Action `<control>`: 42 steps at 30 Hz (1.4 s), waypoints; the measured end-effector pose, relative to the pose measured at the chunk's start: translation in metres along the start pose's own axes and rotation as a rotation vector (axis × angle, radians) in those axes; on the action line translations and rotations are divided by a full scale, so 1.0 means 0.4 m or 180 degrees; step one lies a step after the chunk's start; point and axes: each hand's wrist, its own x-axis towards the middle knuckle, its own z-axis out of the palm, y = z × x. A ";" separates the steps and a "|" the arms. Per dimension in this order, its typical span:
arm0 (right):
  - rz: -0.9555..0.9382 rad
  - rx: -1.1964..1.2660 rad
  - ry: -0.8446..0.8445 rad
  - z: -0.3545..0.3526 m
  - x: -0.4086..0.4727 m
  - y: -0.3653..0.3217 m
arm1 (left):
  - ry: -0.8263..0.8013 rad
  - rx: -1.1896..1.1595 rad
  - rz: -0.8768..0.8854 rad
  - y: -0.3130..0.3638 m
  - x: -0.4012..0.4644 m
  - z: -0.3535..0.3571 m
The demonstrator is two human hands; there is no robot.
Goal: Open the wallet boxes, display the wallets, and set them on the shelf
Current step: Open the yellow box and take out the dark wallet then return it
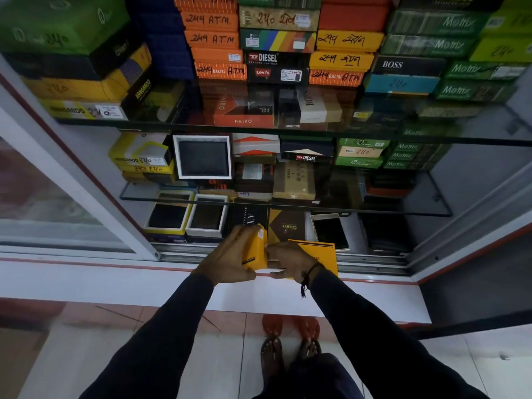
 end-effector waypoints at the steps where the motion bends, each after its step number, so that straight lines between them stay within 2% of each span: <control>1: -0.0007 0.0175 -0.0013 -0.002 0.009 0.007 | 0.0024 -0.0035 0.0004 0.001 -0.001 -0.006; 6: -0.0072 0.0968 -0.0511 -0.002 -0.028 -0.003 | 0.0079 -0.0092 0.0196 0.011 0.001 -0.021; 12: -0.0026 0.1689 -0.0821 -0.031 -0.023 0.023 | 0.0081 -0.0685 -0.0060 0.066 0.020 -0.017; 16: -0.0077 0.2084 -0.0771 -0.056 -0.027 0.042 | 0.0029 -0.0702 0.0000 0.122 0.042 -0.031; 22: -0.0300 0.2274 -0.0740 -0.081 -0.049 0.053 | -0.0044 -0.0780 -0.0040 0.176 0.073 -0.053; 29: -0.0308 0.2418 -0.0512 -0.134 -0.064 0.108 | 0.0014 -0.1367 -0.0060 0.177 0.048 -0.066; 32: -0.0458 0.2173 -0.0528 -0.155 -0.072 0.106 | 0.0034 -0.0926 -0.0002 0.185 0.028 -0.050; 36: -0.0555 0.1992 -0.0402 -0.166 -0.077 0.096 | 0.0443 -0.0213 0.0209 0.217 0.001 0.002; 40: -0.0638 0.1984 -0.0356 -0.177 -0.085 0.090 | 0.1265 0.0734 0.0548 0.243 -0.018 0.035; 42: -0.0661 0.1929 -0.0298 -0.179 -0.083 0.091 | 0.1504 0.1122 0.0796 0.261 -0.025 0.047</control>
